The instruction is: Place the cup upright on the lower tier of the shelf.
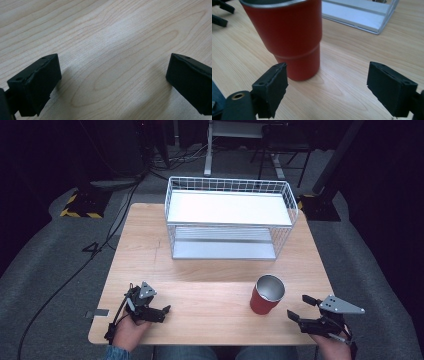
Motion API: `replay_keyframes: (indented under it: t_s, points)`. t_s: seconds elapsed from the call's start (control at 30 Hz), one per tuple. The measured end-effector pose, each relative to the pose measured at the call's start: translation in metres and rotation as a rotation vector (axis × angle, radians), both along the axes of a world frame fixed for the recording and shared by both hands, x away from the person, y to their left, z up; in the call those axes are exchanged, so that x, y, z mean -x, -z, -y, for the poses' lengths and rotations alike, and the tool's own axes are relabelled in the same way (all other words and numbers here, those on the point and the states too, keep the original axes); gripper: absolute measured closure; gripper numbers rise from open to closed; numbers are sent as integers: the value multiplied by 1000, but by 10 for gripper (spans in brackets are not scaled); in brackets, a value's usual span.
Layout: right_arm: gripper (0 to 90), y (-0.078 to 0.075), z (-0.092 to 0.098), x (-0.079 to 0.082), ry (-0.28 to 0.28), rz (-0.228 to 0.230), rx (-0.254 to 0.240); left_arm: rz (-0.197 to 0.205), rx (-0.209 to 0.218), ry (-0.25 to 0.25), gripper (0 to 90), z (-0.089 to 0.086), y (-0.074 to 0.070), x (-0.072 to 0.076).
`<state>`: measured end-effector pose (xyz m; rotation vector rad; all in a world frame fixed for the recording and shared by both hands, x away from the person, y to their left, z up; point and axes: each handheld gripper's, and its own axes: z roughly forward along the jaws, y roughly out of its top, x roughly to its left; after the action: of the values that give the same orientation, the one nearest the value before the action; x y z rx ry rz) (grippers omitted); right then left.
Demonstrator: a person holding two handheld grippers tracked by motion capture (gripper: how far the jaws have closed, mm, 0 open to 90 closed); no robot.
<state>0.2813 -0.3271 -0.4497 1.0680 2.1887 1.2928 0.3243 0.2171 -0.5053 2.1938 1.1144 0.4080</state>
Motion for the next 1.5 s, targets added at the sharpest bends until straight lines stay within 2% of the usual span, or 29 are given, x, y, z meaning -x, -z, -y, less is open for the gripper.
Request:
replay_keyframes:
  t_s: [0.03, 0.23, 0.43, 0.57, 0.63, 0.8, 1.07, 1.17, 1.5]
  points:
    - [156, -1, -4, 1, -2, 9, -24, 0, 0, -1, 3, 0, 0, 0]
    - [152, 2, -16, -2, -24, 21, -59, 1, -1, -1, 3, 0, 0, 0]
    - [151, 8, -29, -6, -45, 26, -75, 0, 0, -1, 3, 0, 0, 0]
    - [150, 12, -36, -10, -40, 47, -82, 1, 0, -1, 3, 0, 0, 0]
    - [128, 16, -41, -13, -37, 47, -106, 1, -1, -1, 3, 0, 0, 0]
    - [134, 22, -53, -16, -56, 36, -74, 0, 0, -1, 3, 0, 0, 0]
    - [124, 33, -63, -24, -59, 25, -70, 1, -1, -1, 4, 0, 0, 0]
    - [132, 39, -68, -27, -55, 18, -51, 1, -1, -1, 4, 0, 0, 0]
    - [141, 49, -77, -33, -28, 24, -44, 1, -1, -1, 4, 0, 0, 0]
